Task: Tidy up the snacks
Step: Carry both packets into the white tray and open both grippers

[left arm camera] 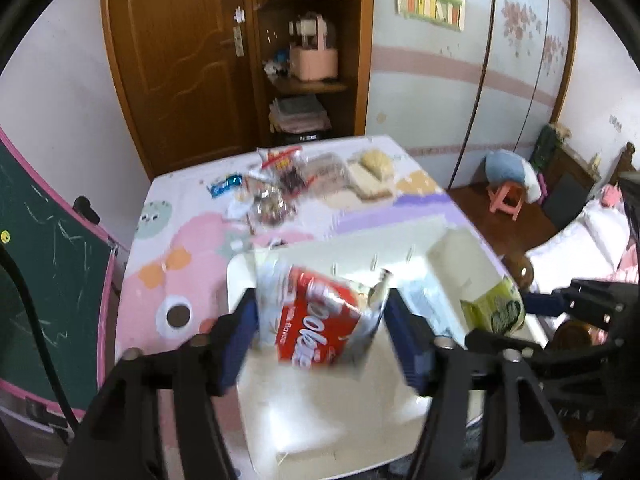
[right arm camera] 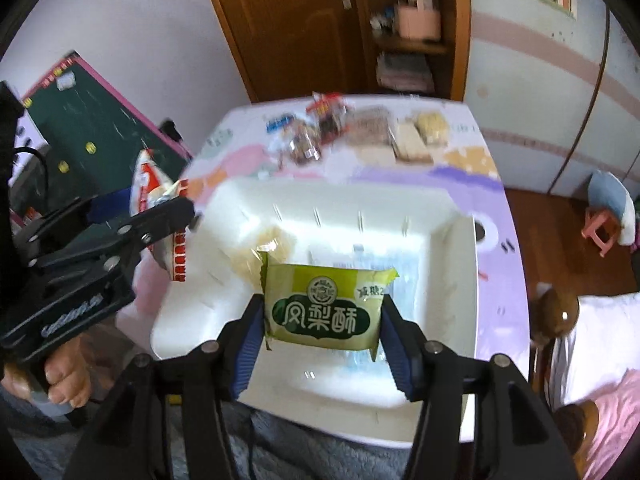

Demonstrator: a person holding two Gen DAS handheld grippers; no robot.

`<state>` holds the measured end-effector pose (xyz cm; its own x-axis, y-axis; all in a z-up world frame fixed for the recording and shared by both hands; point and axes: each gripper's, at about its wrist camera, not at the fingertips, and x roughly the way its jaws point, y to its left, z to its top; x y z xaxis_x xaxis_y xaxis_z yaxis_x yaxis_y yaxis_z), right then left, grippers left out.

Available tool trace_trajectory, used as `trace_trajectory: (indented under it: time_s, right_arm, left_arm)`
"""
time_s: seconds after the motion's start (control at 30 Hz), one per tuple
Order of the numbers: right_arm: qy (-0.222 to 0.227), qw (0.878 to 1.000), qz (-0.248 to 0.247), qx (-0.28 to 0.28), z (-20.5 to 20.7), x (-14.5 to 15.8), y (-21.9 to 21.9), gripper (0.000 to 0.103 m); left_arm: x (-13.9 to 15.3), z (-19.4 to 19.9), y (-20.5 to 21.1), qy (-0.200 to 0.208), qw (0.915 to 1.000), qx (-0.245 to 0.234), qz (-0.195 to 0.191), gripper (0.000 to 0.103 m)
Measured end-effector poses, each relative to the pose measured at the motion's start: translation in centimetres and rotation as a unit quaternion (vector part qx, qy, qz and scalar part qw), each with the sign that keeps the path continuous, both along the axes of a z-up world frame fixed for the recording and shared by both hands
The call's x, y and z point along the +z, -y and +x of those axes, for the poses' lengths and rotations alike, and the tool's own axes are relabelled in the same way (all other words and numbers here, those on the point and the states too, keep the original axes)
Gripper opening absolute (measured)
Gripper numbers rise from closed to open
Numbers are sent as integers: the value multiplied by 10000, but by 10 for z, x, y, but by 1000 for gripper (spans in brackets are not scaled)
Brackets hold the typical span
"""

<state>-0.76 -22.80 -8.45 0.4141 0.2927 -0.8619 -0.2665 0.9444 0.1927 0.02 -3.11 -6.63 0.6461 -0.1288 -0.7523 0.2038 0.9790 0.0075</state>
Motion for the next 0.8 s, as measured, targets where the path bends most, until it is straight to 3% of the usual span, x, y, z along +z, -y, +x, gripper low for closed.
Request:
trace_trajectory:
  time_s: [0.03, 0.07, 0.2, 0.4, 0.5, 0.8]
  right_arm:
    - [-33, 10000, 4, -4, 0, -1, 0, 59]
    - [-60, 10000, 3, -35, -1, -2, 1, 60]
    - [142, 9998, -64, -104, -8, 2, 1, 78]
    - [177, 9998, -73, -13, -10, 4, -7, 79]
    - [141, 9999, -27, -23, -10, 3, -8, 79]
    - [136, 9998, 35, -113, -10, 4, -2, 79]
  left_arm:
    - [-4, -3, 0, -27, 10000, 37, 56, 91]
    - [-8, -5, -1, -55, 9999, 81, 72, 95]
    - [-16, -7, -12, -281, 9993, 216, -127, 96]
    - [-17, -6, -22, -166, 9987, 404, -270, 96]
    - [-23, -3, -22, -170, 9983, 539, -113, 96]
    - [-14, -6, -25, 32, 9985, 387, -384, 96]
